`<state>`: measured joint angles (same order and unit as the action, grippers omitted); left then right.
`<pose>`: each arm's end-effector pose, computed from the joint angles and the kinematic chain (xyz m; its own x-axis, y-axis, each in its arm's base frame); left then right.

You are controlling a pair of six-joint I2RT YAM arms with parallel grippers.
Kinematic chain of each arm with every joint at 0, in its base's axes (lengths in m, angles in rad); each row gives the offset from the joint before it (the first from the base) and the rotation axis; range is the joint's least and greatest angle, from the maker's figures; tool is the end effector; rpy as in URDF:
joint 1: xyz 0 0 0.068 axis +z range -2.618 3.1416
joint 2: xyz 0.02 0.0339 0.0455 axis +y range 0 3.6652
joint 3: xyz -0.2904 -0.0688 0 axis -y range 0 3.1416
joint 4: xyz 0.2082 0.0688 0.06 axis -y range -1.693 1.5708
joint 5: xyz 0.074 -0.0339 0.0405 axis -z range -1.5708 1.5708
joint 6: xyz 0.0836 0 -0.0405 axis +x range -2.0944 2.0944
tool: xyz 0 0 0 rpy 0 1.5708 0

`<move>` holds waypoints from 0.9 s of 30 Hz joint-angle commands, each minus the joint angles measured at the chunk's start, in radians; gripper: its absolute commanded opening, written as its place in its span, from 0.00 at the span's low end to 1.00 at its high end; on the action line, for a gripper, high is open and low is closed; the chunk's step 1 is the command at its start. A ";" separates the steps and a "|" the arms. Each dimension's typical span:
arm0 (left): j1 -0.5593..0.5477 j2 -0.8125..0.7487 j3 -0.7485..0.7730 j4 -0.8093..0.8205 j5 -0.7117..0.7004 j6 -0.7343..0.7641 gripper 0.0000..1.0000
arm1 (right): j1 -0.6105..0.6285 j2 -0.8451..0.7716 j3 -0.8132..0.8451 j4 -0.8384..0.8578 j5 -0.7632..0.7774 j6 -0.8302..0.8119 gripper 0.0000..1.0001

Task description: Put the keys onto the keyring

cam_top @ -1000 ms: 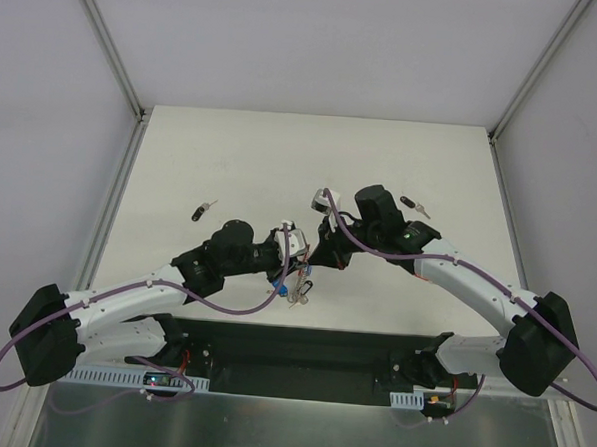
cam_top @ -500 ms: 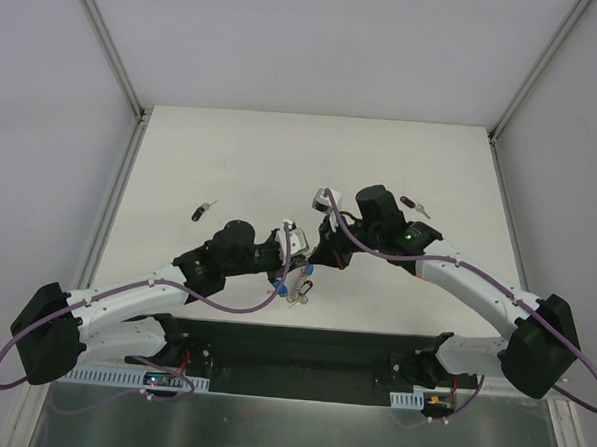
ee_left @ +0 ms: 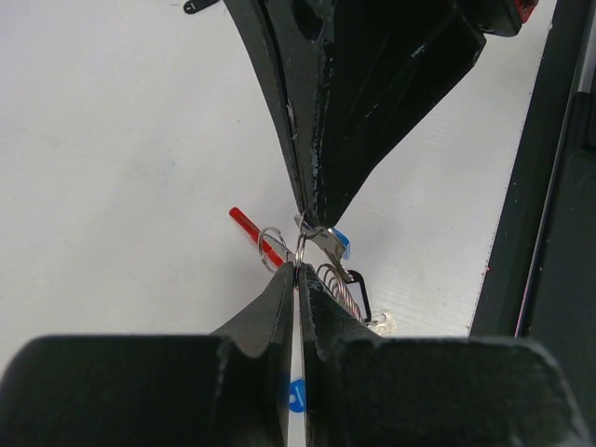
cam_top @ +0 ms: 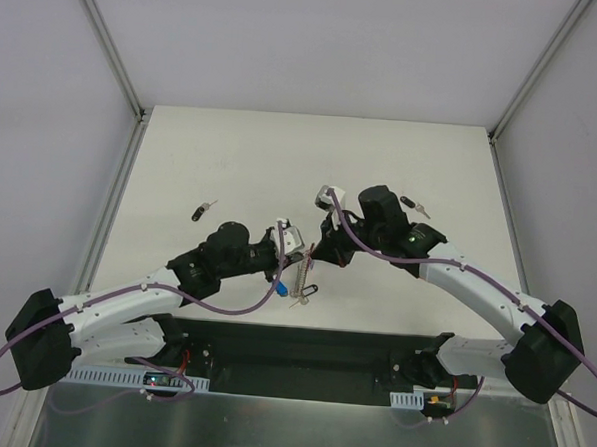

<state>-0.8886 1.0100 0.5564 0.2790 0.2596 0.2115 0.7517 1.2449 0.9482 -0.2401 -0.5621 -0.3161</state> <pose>0.1293 -0.1932 0.2952 0.0839 0.2186 -0.9722 0.9123 0.3756 0.1631 0.1654 0.2156 0.3111 -0.0714 -0.4268 -0.9015 -0.9833 0.1817 -0.0081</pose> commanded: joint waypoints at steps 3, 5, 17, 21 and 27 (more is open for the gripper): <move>0.008 -0.103 -0.024 0.045 -0.066 -0.012 0.00 | -0.026 -0.036 -0.020 -0.008 0.073 0.061 0.01; 0.010 -0.126 -0.033 0.057 -0.059 -0.012 0.00 | -0.043 -0.033 -0.031 0.005 0.062 0.075 0.01; 0.010 -0.172 -0.098 0.204 -0.036 -0.026 0.00 | -0.045 0.071 -0.028 0.094 -0.107 0.169 0.01; 0.010 -0.175 -0.115 0.261 -0.031 -0.021 0.00 | -0.045 0.111 -0.022 0.107 -0.154 0.195 0.01; 0.010 -0.180 -0.138 0.322 -0.017 -0.024 0.00 | -0.045 0.162 -0.022 0.143 -0.211 0.235 0.01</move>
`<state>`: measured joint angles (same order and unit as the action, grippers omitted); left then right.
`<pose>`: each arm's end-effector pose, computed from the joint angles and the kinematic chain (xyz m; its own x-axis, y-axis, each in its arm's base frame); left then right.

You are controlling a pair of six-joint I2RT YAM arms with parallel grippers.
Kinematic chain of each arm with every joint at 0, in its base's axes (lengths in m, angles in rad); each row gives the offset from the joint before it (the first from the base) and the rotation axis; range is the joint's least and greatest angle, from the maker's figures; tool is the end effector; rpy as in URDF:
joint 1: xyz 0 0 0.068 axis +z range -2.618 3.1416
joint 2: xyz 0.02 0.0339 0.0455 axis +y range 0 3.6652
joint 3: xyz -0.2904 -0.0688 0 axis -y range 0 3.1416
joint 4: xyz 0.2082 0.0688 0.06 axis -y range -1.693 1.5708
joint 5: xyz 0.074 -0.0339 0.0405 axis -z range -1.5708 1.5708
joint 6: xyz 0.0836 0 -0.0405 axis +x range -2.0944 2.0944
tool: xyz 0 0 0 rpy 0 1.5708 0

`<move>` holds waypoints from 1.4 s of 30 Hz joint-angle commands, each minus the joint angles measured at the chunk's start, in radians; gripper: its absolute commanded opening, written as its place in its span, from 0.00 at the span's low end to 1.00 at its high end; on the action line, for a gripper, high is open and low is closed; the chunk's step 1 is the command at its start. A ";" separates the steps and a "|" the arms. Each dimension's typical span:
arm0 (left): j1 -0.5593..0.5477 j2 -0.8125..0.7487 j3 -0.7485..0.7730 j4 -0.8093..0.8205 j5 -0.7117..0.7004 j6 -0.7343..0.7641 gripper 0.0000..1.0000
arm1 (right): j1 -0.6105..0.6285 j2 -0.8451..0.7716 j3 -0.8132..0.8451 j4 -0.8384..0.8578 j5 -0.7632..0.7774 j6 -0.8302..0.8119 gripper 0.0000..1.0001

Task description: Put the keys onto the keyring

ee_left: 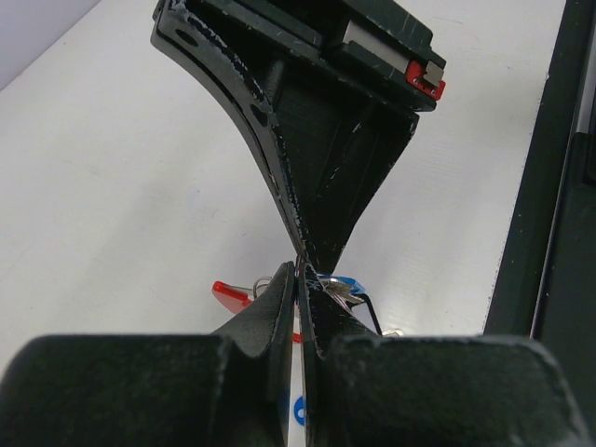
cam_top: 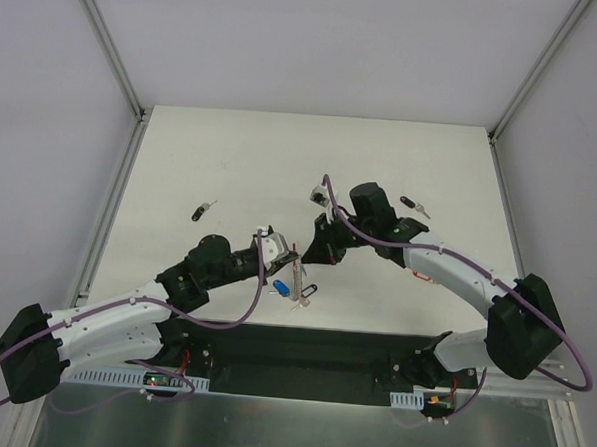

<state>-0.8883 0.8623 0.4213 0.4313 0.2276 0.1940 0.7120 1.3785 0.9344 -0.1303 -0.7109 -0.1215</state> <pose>0.1117 -0.1674 0.2979 0.1672 0.0921 -0.9816 0.8826 0.4297 0.1906 0.1866 0.2331 0.2886 -0.2980 -0.3785 -0.8763 -0.9530 0.1712 0.2502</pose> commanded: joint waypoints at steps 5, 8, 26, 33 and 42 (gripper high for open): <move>0.009 -0.045 -0.021 0.141 0.004 -0.021 0.00 | -0.006 -0.002 -0.011 0.037 -0.024 0.022 0.01; 0.009 -0.063 -0.026 0.081 -0.026 -0.025 0.19 | -0.005 -0.050 0.019 -0.017 0.022 -0.044 0.01; 0.009 0.053 0.128 -0.129 0.041 0.056 0.49 | 0.099 -0.101 0.175 -0.299 0.189 -0.306 0.01; 0.009 0.093 0.154 -0.137 0.068 0.067 0.47 | 0.110 -0.099 0.179 -0.298 0.217 -0.310 0.01; 0.008 0.115 0.154 -0.137 0.081 0.048 0.46 | 0.116 -0.098 0.179 -0.290 0.215 -0.302 0.01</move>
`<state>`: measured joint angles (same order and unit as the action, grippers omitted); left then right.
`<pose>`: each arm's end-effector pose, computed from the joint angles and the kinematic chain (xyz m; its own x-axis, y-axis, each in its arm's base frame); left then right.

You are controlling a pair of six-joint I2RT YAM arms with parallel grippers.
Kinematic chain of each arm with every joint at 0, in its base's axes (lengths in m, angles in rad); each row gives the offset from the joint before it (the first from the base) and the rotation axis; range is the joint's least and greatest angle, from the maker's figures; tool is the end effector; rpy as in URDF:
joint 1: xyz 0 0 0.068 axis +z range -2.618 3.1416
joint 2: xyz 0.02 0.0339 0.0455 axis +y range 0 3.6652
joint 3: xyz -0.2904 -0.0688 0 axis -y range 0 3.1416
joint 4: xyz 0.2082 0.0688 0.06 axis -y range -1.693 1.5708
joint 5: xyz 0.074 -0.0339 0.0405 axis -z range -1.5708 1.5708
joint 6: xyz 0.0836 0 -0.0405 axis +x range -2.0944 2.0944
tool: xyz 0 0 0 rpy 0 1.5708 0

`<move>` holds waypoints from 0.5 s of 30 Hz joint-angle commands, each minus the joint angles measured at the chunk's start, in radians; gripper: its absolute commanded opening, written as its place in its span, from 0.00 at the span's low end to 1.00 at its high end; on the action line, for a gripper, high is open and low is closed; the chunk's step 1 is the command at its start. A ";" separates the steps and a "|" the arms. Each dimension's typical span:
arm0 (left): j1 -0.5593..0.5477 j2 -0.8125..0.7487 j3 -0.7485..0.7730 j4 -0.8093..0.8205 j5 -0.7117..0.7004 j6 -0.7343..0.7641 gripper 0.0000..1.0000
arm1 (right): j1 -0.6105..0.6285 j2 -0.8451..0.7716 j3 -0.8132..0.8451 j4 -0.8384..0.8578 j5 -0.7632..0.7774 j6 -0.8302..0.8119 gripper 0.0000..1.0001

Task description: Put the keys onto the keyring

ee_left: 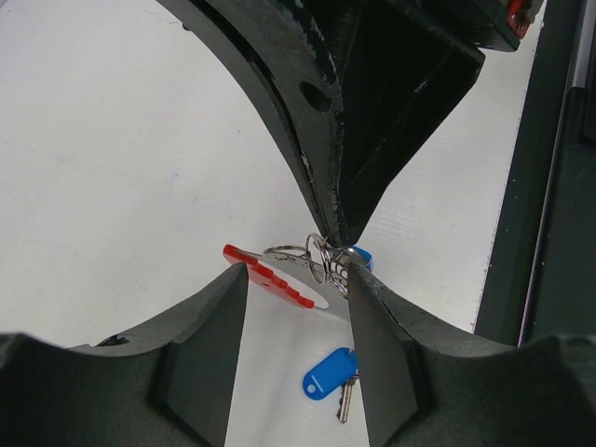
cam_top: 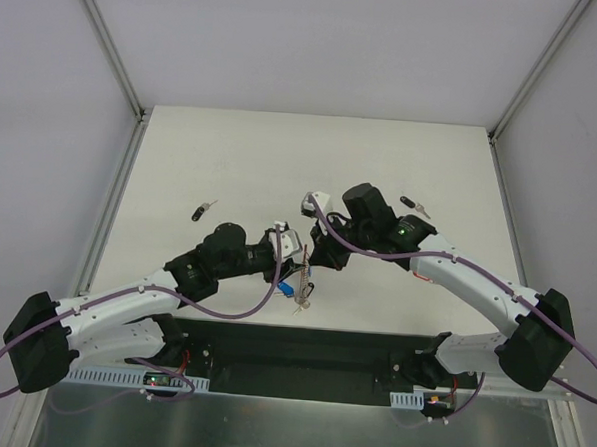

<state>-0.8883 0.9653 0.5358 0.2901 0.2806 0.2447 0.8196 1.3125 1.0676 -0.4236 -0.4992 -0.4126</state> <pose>0.1219 -0.1867 0.2987 0.1375 0.1999 -0.9701 0.9125 0.3554 0.2026 0.1605 0.2305 0.3106 -0.0274 -0.5452 -0.8379 -0.9924 0.1158 -0.0429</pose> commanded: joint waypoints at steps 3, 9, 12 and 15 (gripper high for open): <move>0.009 0.024 0.046 0.006 0.029 -0.002 0.46 | 0.012 -0.030 0.048 0.003 0.004 -0.009 0.01; 0.009 0.046 0.059 0.007 0.031 0.001 0.41 | 0.018 -0.032 0.049 0.003 0.005 -0.008 0.01; 0.009 0.050 0.062 0.009 0.031 0.002 0.31 | 0.019 -0.032 0.051 0.002 0.007 -0.008 0.01; 0.009 0.049 0.061 0.007 0.028 0.004 0.17 | 0.021 -0.032 0.048 0.003 0.013 -0.008 0.01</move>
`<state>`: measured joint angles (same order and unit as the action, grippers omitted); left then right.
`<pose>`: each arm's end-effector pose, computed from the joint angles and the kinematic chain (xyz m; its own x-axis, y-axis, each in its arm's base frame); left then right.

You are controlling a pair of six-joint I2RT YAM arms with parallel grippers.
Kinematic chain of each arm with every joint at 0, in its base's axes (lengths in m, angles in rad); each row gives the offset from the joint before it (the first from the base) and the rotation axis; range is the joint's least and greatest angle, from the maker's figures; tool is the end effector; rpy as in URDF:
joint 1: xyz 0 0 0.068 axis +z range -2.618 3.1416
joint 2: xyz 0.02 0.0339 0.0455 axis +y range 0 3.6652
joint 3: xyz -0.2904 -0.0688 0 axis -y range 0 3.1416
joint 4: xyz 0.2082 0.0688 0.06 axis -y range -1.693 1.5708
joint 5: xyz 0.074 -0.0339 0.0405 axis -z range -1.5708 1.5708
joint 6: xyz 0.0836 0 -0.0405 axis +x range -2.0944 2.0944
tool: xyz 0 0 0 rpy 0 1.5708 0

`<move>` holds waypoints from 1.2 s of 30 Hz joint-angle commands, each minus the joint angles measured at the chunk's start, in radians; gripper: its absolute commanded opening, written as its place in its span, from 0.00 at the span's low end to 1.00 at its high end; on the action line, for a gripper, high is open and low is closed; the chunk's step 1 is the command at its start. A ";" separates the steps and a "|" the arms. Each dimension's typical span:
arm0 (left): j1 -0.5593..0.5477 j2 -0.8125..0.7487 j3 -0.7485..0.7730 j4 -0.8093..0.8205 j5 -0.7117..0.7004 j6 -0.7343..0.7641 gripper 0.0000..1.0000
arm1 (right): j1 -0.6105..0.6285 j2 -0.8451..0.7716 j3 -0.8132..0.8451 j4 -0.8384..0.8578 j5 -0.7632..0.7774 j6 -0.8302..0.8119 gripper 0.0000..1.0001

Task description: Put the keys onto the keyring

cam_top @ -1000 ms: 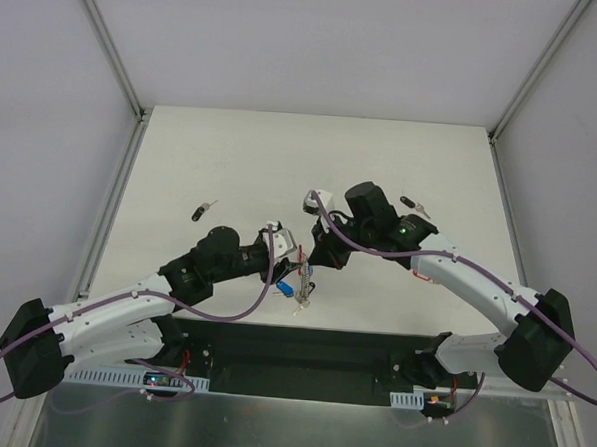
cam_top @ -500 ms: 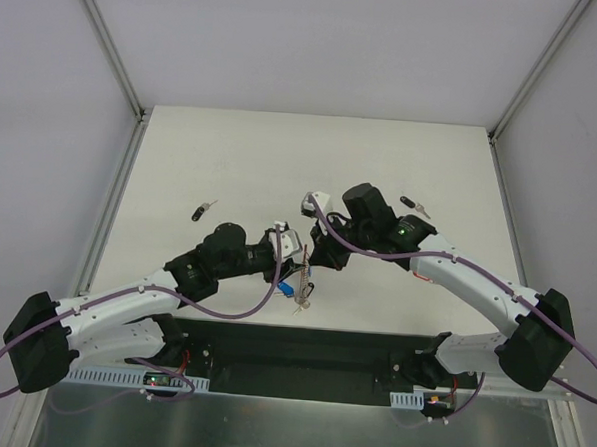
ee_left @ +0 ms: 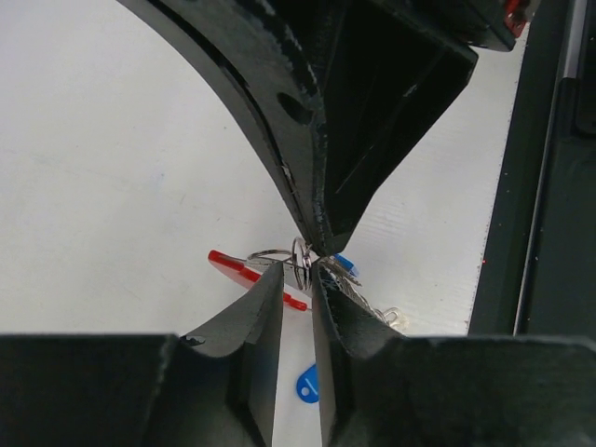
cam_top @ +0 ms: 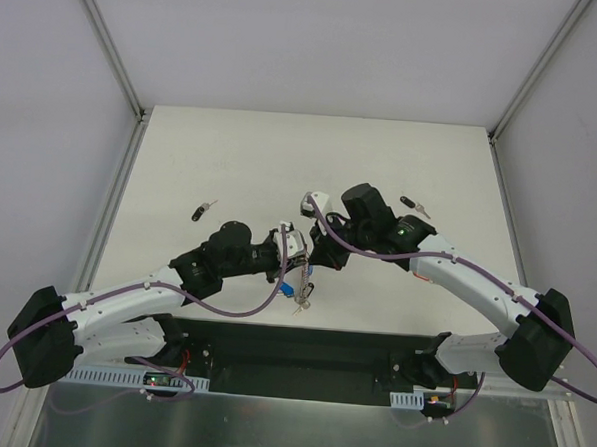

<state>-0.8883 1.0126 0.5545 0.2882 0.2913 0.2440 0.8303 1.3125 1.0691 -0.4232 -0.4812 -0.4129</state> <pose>0.1273 -0.1946 0.2955 0.1192 0.2202 -0.9681 0.9203 0.3414 0.1910 0.1595 0.2319 0.3107 -0.0211 -0.5503 -0.8347 -0.9915 0.1187 -0.0532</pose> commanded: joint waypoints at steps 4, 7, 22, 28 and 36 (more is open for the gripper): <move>0.008 -0.011 0.032 0.002 0.008 0.005 0.00 | 0.012 -0.044 0.042 -0.003 0.019 -0.010 0.01; 0.008 -0.025 0.024 -0.011 -0.004 0.005 0.00 | 0.009 -0.050 0.038 -0.009 0.045 -0.013 0.01; 0.008 -0.138 -0.011 -0.009 -0.052 -0.003 0.00 | -0.076 -0.026 -0.029 0.007 0.061 0.068 0.01; 0.008 -0.169 -0.068 0.126 -0.041 -0.029 0.00 | -0.076 0.027 -0.028 0.041 -0.010 0.094 0.01; 0.014 -0.079 -0.028 0.115 -0.220 -0.032 0.00 | -0.100 0.019 -0.020 0.044 0.102 0.143 0.16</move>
<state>-0.8883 0.8818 0.4797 0.3470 0.2070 0.2249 0.7486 1.3567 1.0374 -0.3958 -0.4477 -0.3180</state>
